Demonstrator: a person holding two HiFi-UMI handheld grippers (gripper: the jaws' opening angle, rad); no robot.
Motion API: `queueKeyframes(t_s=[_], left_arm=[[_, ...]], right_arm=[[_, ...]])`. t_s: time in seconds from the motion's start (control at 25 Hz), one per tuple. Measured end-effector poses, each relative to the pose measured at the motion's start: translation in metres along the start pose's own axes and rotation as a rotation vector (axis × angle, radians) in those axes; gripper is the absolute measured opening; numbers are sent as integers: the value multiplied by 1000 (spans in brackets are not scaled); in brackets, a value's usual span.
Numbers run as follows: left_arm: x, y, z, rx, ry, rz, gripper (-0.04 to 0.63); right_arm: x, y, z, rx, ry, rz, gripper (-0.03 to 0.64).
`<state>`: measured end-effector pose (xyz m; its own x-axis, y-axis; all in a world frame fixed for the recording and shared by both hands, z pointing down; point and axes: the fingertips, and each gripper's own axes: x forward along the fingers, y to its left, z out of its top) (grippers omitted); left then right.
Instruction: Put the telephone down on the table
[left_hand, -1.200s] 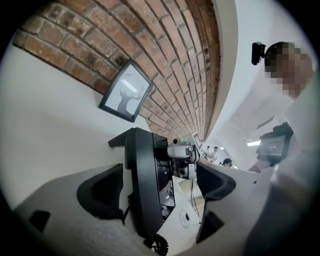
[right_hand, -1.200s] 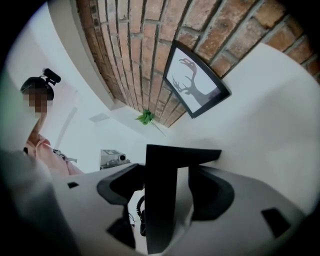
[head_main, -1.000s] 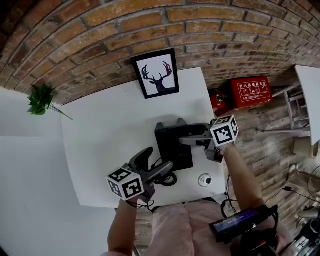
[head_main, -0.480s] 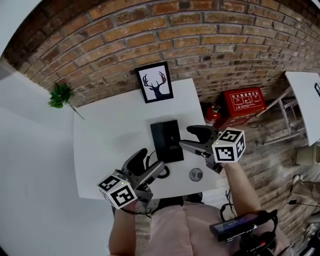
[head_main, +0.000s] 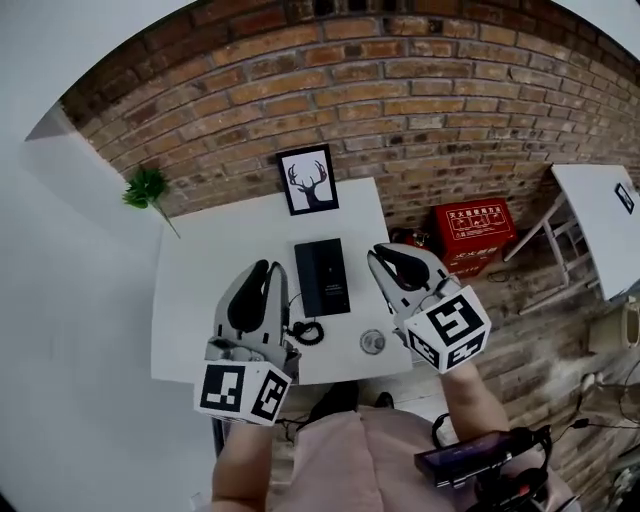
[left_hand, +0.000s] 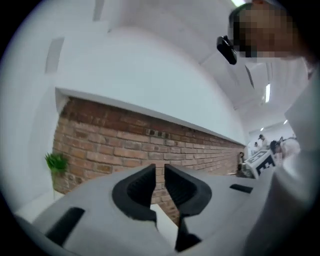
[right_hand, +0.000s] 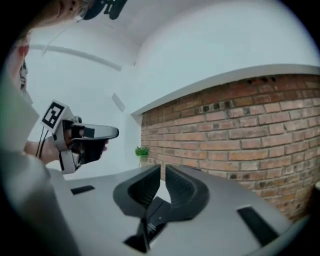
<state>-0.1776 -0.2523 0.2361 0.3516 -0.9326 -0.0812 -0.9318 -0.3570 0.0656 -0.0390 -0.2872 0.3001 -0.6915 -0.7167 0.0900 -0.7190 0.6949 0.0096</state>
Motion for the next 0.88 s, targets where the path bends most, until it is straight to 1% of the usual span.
queueKeyframes(t_s=[0.04, 0.08, 0.12, 0.2, 0.28, 0.44, 0.56, 0.68, 0.88], left_arm=[[-4, 1, 8, 43, -31, 48, 33], [-8, 1, 13, 73, -52, 85, 6], [-10, 2, 15, 91, -62, 111, 0], [-14, 0, 15, 104, -56, 134, -2], [-14, -4, 17, 111, -54, 133, -2], [-13, -10, 26, 166, -78, 135, -2], [-13, -14, 28, 170, -85, 127, -2], [-12, -16, 31, 176, -86, 127, -2], [-12, -21, 32, 227, -92, 135, -2]], right_arm=[[-5, -1, 7, -14, -24, -26, 30], [-8, -2, 13, -21, -47, -52, 7], [-11, -3, 19, -24, -67, -73, 6], [-15, -1, 28, -35, -98, -96, 6], [-21, 0, 37, -57, -122, -109, 6], [-27, 0, 51, -99, -159, -124, 5], [-31, 0, 56, -120, -169, -134, 5], [-34, -1, 61, -132, -181, -136, 5], [-38, -4, 64, -133, -193, -139, 5]])
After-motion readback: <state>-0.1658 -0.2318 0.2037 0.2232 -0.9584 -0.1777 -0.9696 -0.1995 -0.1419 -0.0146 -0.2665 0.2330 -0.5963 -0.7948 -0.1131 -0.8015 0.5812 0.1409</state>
